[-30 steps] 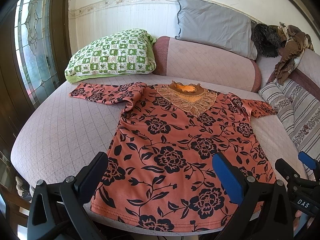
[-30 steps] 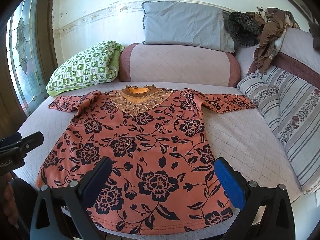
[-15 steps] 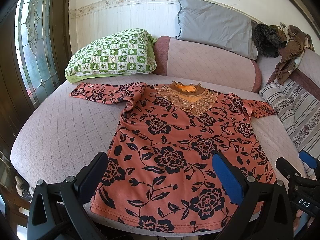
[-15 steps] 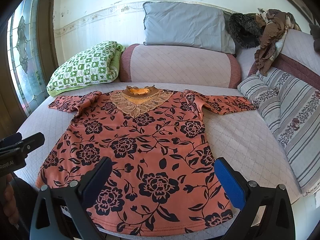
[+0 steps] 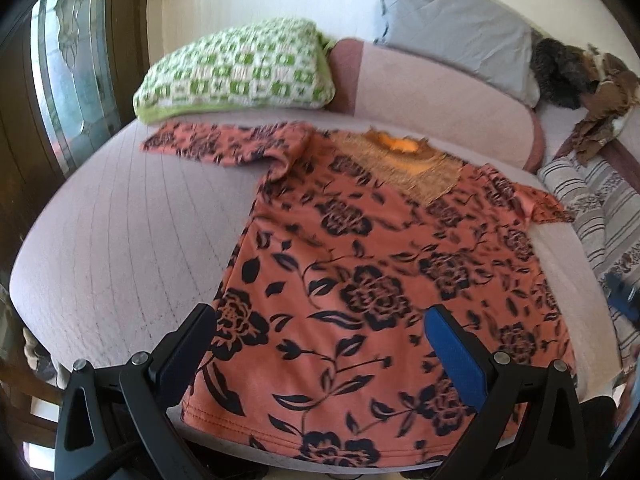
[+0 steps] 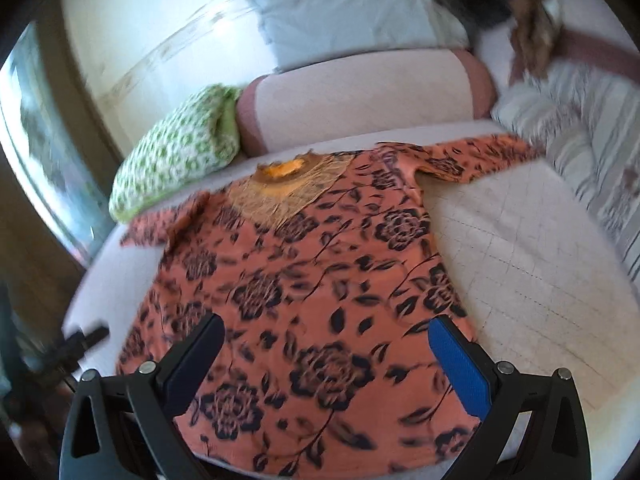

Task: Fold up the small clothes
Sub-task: 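Grasp the sleeve cuff nearest the right tool with the right gripper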

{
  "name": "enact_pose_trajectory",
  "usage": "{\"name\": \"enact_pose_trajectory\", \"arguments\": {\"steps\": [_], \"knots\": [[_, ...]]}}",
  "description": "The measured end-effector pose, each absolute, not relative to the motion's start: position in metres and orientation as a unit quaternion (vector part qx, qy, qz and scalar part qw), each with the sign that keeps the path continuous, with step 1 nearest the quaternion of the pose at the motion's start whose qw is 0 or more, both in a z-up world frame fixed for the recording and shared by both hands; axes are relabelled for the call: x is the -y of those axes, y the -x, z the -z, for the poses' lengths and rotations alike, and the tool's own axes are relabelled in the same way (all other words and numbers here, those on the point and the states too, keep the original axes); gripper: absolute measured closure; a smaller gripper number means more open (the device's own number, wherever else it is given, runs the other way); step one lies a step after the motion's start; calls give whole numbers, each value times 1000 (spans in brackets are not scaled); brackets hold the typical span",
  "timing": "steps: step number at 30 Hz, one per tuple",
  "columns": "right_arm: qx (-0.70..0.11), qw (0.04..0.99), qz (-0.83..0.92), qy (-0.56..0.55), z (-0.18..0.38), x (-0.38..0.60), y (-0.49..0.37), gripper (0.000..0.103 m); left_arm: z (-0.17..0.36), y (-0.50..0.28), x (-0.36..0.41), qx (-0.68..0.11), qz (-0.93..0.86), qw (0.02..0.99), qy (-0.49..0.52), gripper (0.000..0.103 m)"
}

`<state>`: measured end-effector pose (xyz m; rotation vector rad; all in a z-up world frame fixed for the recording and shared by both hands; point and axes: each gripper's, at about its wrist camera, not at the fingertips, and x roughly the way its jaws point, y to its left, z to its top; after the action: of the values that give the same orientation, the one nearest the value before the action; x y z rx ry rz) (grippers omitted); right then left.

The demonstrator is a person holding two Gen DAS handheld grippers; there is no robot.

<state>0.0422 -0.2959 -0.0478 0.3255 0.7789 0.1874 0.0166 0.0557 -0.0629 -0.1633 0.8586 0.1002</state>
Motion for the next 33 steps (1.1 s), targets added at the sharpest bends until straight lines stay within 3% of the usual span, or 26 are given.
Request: {"name": "enact_pose_trajectory", "arguments": {"steps": [7, 13, 17, 21, 24, 26, 33], "knots": [[-367, 854, -16, -368, 88, 463, -159, 0, 93, -58, -55, -440, -43, 895, 60, 0], [-344, 812, 56, -469, 126, 564, -263, 3, 114, -101, -47, -439, -39, 896, 48, 0], [-342, 802, 90, -482, 150, 602, -320, 20, 125, -120, -46, -438, -39, 897, 49, 0], [-360, 807, 118, -453, 166, 612, -357, 27, 134, -130, -52, -439, -46, 896, 54, 0], [-388, 807, 146, -420, 175, 609, -376, 46, 138, -132, -57, -443, -49, 893, 55, 0], [-401, 814, 167, -385, 172, 604, -384, 97, 140, -132, -62, -445, -53, 892, 58, 0], [-320, 896, 30, -307, 63, 510, -379, 97, 130, -119, -84, -418, -63, 903, 84, 0]]}}
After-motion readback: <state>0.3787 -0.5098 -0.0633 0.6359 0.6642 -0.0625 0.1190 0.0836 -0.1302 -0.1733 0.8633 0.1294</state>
